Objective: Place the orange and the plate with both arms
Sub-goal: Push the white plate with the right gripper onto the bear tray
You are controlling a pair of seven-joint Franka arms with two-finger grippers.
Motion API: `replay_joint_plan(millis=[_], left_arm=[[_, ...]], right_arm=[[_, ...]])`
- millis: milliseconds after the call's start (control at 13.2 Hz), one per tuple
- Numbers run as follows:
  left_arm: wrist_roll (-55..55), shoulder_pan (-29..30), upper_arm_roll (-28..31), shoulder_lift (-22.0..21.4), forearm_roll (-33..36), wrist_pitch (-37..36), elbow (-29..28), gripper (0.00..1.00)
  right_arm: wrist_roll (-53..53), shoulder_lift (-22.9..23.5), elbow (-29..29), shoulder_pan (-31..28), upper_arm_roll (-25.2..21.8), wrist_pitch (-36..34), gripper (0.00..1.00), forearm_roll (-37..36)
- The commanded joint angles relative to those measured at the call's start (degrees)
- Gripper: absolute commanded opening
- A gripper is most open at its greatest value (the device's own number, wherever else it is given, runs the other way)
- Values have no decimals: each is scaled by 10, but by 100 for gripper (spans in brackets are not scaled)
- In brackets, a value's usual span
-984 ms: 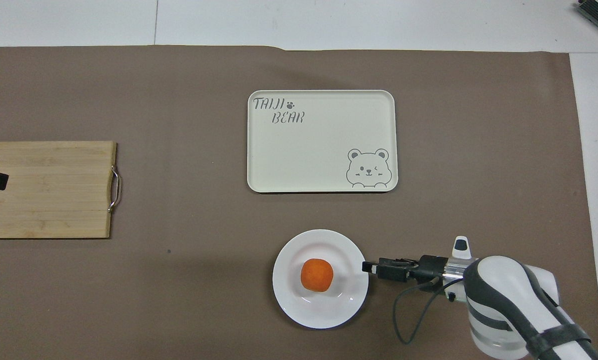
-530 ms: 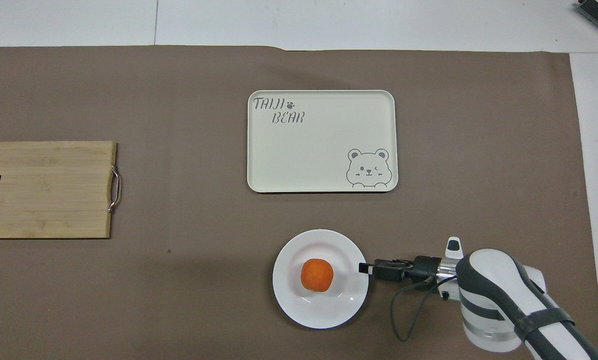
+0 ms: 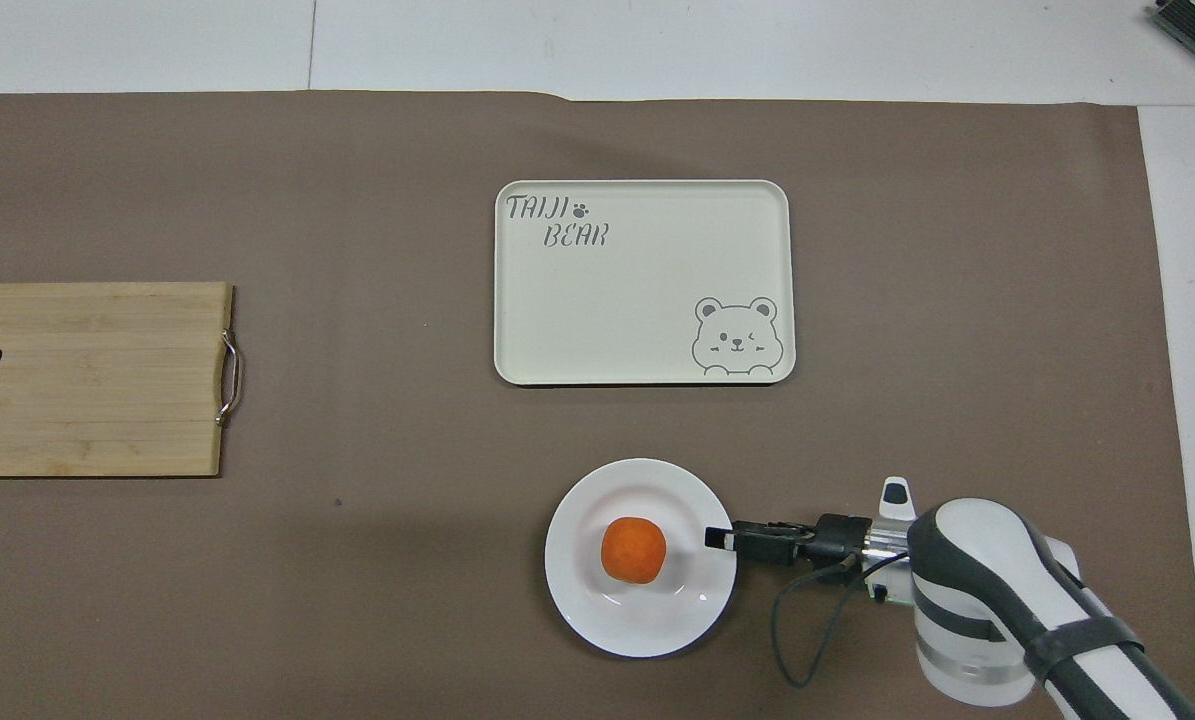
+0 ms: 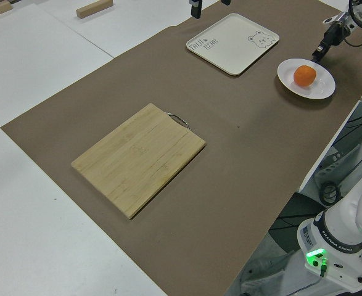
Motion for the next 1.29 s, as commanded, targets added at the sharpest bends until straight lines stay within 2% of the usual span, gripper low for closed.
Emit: replay_joint_plan(millis=[0,76,151,303,454,530,681,908,1211], left_arm=[[-2,3,-4,-2,9,-9,4,100],[-2,2,-4,-2,10,-9,4,100],[-2,2,-4,-3,9,-9,4,100],[-2,3,-4,-2,9,-9,4,100],[-2,4,-4,-2,9,-9,4,100],[-2,3,-4,-2,9,-9,4,100],[-2,2,-4,-3,9,-9,4,100],[-2,-7,-5,-5,10,-9,4,100],[-2,-1,-5,-5,10,-10,4,100]], right_arm=[[-2,-6,-2,44,1,36,100,51],[-4,-5,-2,50,0,44,91,55],[-5,-4,-2,50,0,44,69,55],[-5,-3,-2,50,0,48,39,55],[-1,-3,-2,50,0,52,16,55],[-1,-2,-2,50,0,52,9,55],[-3,1,1,50,0,52,0,55],[-6,7,12,50,0,52,0,54],[-22,20,61,50,-1,54,0,54]])
